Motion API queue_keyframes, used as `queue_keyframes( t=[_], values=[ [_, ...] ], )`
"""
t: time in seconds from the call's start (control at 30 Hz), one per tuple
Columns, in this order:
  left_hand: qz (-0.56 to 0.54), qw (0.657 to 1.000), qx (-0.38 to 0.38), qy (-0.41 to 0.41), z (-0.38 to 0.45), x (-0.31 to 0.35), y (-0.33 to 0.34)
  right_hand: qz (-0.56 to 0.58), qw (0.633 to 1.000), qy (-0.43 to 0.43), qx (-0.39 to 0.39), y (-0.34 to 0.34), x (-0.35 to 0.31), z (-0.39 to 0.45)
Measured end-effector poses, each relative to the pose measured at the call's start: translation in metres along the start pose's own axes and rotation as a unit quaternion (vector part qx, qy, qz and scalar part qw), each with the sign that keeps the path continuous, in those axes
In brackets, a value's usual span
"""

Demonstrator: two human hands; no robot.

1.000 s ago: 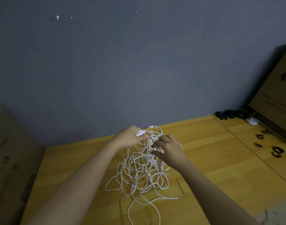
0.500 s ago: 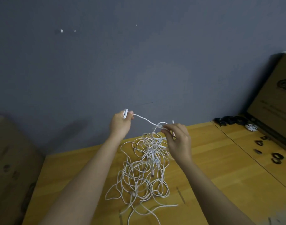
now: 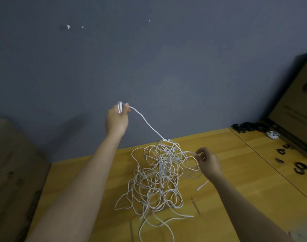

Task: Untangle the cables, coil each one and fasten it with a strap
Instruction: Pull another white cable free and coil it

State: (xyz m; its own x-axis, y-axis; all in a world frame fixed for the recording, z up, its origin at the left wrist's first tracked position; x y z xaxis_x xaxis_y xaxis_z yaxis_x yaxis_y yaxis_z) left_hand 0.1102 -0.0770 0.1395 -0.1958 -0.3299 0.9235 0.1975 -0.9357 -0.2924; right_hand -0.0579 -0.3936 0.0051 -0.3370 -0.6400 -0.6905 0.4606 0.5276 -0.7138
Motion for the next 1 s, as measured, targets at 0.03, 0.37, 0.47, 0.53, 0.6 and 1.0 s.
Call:
queue_keyframes(
  t=[0.03,0.37,0.47,0.53,0.6,1.0],
  values=[
    [0.006,1.000,-0.017,0.011,-0.002,0.004,0.004,0.012,1.000,0.007,-0.016,0.002,-0.005,0.000],
    [-0.018,0.988,-0.142,0.062,-0.036,0.045,0.048,0.099,0.969,-0.191,-0.121,0.025,-0.146,-0.017],
    [-0.041,0.981,-0.172,0.078,-0.045,0.056,0.051,0.214,0.948,-0.175,-0.156,0.030,-0.169,-0.017],
    [-0.046,0.980,-0.178,0.082,-0.045,0.058,0.045,0.272,0.942,-0.162,-0.111,0.019,-0.170,-0.008],
    [-0.022,0.971,-0.229,0.071,-0.047,0.056,0.041,0.294,0.940,-0.174,-0.028,-0.005,-0.170,0.003],
    [-0.413,0.808,-0.420,-0.027,-0.084,0.092,0.050,0.253,0.940,-0.145,-0.179,0.045,-0.175,-0.011]
  ],
)
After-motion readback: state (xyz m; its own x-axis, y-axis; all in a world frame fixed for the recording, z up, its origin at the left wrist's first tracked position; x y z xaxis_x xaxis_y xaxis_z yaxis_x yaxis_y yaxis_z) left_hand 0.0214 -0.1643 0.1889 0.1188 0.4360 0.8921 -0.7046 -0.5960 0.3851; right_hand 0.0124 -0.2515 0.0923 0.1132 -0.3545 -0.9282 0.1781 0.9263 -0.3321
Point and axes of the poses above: each hand's wrist, its own z-axis towards the middle knuckle, its own y-axis out of the palm, x = y × z, the point moved 8 cm from there along z, towards the middle knuckle, and after that the axes turned 3 degrees about -z, right-handed, at the moved point
